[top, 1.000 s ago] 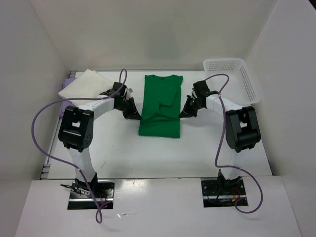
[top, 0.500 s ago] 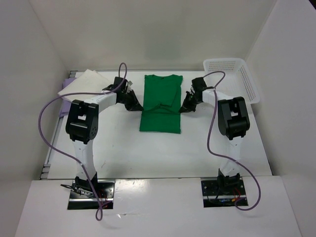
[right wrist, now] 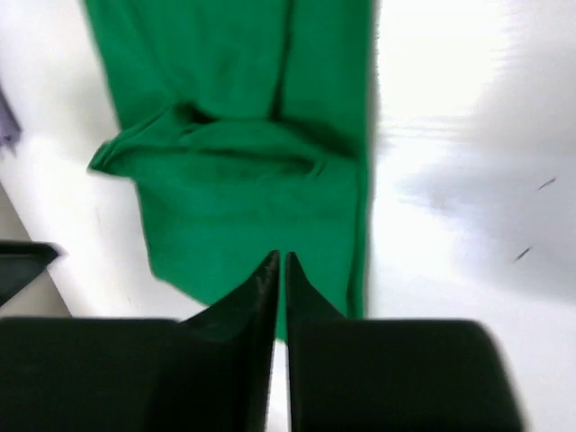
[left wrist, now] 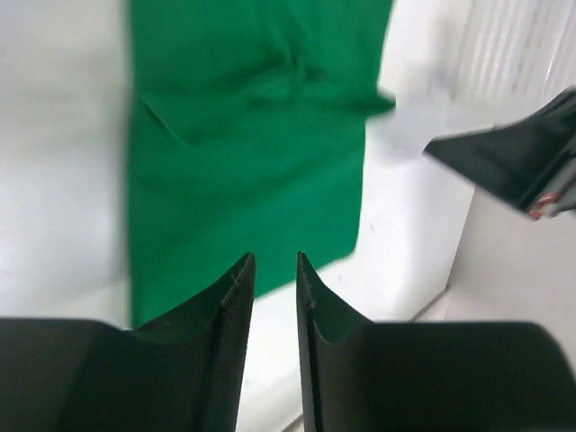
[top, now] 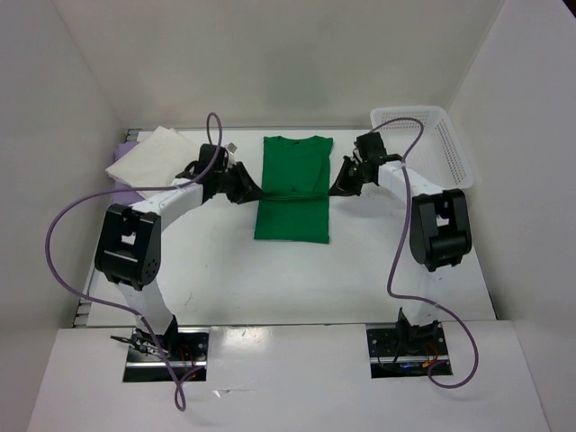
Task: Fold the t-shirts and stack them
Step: Fold the folded rectangular tshirt in 1/3 of the way
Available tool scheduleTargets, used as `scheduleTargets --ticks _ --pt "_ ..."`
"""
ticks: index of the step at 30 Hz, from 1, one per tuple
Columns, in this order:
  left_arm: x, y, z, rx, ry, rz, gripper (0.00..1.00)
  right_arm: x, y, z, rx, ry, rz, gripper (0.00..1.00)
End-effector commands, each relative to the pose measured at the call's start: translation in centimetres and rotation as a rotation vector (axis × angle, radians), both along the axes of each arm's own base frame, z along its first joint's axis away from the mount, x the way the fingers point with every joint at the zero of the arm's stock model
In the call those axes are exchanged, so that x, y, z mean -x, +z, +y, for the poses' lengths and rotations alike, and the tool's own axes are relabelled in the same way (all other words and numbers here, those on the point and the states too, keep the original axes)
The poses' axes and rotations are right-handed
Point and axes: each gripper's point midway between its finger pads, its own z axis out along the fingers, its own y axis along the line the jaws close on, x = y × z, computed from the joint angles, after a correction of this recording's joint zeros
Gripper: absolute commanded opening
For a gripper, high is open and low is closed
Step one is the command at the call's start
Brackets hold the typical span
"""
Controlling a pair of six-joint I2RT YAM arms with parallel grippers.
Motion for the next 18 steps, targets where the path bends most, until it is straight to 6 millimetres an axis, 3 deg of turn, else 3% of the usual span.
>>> scheduleTargets --ticks 1,3,7,10,14,15,18 --pt "4.1 -1.8 -4.1 0.044 -0.108 0.059 0.31 1.9 2.3 2.4 -0.032 0.078 -0.054 0.05" --pt "5.0 -3.8 -4.7 0.038 -0.120 0.099 0.31 3.9 1.3 4.7 -0.048 0.146 -0.025 0.00" --pt "4.9 -6.1 -4.5 0.005 -0.125 0.131 0.30 6.2 -0.4 7.4 -0.076 0.200 0.032 0.00" --pt "5.2 -7.1 -4.1 -0.024 -0.129 0.144 0.30 7.4 -2.0 7.4 -0.063 0.200 0.063 0.00" --pt "8.0 -9.8 -2.9 -0.059 -0.128 0.217 0.30 10.1 -5.4 5.9 -0.024 0.167 0.141 0.00" --pt "9.5 -11.2 -2.3 -0.077 -0.134 0.257 0.30 10.8 -6.1 5.5 -0.013 0.153 0.167 0.00" --pt "11.5 -11.8 -1.5 -0.090 -0.142 0.280 0.30 13.1 -7.8 4.5 0.006 0.137 0.215 0.00"
